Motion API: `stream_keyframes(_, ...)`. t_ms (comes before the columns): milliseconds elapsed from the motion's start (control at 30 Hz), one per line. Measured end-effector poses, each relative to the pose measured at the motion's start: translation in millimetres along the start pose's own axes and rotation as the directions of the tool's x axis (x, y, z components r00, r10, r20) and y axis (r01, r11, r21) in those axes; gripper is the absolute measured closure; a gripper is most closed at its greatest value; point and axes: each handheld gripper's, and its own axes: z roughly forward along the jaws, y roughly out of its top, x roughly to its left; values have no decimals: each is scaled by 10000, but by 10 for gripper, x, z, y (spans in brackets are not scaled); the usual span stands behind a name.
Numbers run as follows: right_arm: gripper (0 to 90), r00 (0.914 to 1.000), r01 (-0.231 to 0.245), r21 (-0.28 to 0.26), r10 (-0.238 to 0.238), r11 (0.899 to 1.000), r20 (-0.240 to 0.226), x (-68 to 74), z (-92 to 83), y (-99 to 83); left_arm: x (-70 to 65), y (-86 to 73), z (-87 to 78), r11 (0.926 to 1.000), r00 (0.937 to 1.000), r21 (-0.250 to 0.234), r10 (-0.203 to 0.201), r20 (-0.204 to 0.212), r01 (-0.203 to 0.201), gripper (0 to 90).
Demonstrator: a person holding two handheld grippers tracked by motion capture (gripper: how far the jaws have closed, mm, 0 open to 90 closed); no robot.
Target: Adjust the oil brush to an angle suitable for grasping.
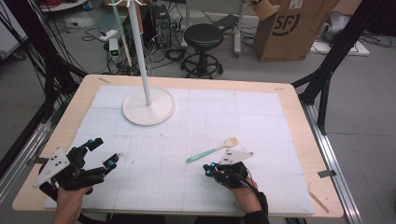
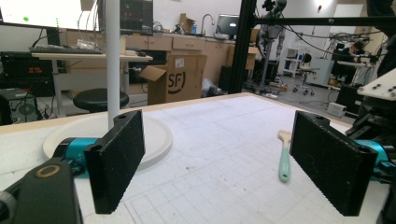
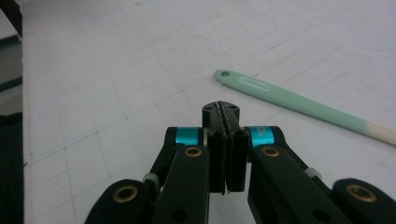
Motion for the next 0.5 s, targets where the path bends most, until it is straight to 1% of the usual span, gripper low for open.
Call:
stream_keyframes(100,896,9993,366,541,-362,9979,-84,29,189,54,3,-18,-23,10000,10000,30,-39,-31,39,188)
stream_keyframes(167,896,9991,424,845,-424,9955,-22,37,302,100,12,-19,-40,10000,9999,0,-89,-46,89,190)
stream_keyframes(233,896,9993,356,826,-365,9959,96,12,380,156,24,-18,-61,9999,9999,-25,-118,-85,118,191)
stream_keyframes(267,896,9994,247,873,-266,9959,207,0,413,187,26,-19,-68,9999,9998,-47,-165,-113,164,191)
stream_keyframes(367,896,9985,123,978,-174,9951,514,-47,506,263,40,-25,-86,9999,9998,-16,-172,-114,172,190)
stream_keyframes(433,896,9968,56,978,-133,9952,783,-87,556,307,46,-32,-94,9998,9997,-26,-204,-139,204,191)
stream_keyframes(500,896,9948,-125,942,28,9955,1022,-120,603,341,51,-38,-103,9998,9997,-7,-209,-127,209,191)
